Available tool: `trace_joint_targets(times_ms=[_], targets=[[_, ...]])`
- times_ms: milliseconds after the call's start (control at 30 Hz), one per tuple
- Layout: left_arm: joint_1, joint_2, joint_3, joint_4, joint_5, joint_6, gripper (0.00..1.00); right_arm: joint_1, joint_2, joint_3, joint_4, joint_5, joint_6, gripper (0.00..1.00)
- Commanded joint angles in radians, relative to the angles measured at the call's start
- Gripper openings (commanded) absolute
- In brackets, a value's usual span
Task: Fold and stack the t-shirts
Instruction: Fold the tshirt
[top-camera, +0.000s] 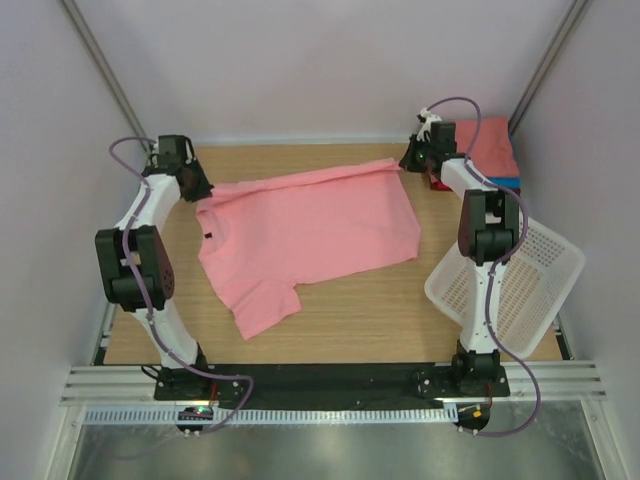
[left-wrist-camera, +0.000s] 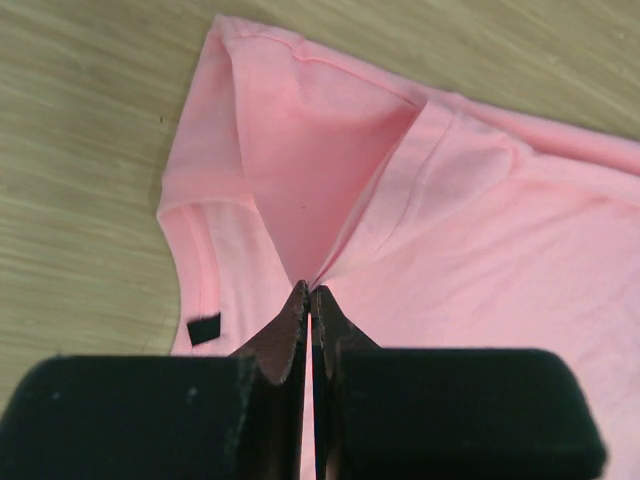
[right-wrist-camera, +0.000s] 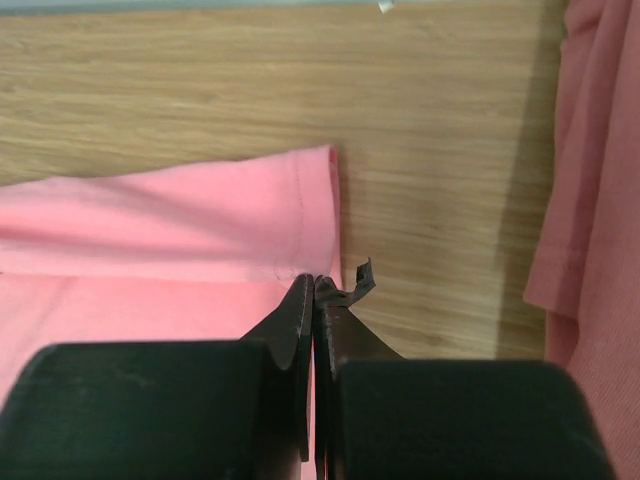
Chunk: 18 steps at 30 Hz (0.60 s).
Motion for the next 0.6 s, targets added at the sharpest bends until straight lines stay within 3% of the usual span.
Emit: trace_joint_targets(times_ms=[0, 200, 567], targets=[[-0.009, -0.091, -0.036, -0.043, 0.010, -0.023, 0.00, -0.012, -0.070, -0.036, -0.018, 0.037, -0.031, 0.01], [-0.013, -0.126, -0.093, -0.095, 0.056, -0.011, 0.00, -0.011, -0.090, -0.084, -0.005, 0.037, -0.031, 0.01], [-0.012, -0.133, -0.089, -0.239, -0.022, 0.060, 0.00, -0.012, -0.154, -0.119, -0.014, 0.056, -0.051, 0.01]])
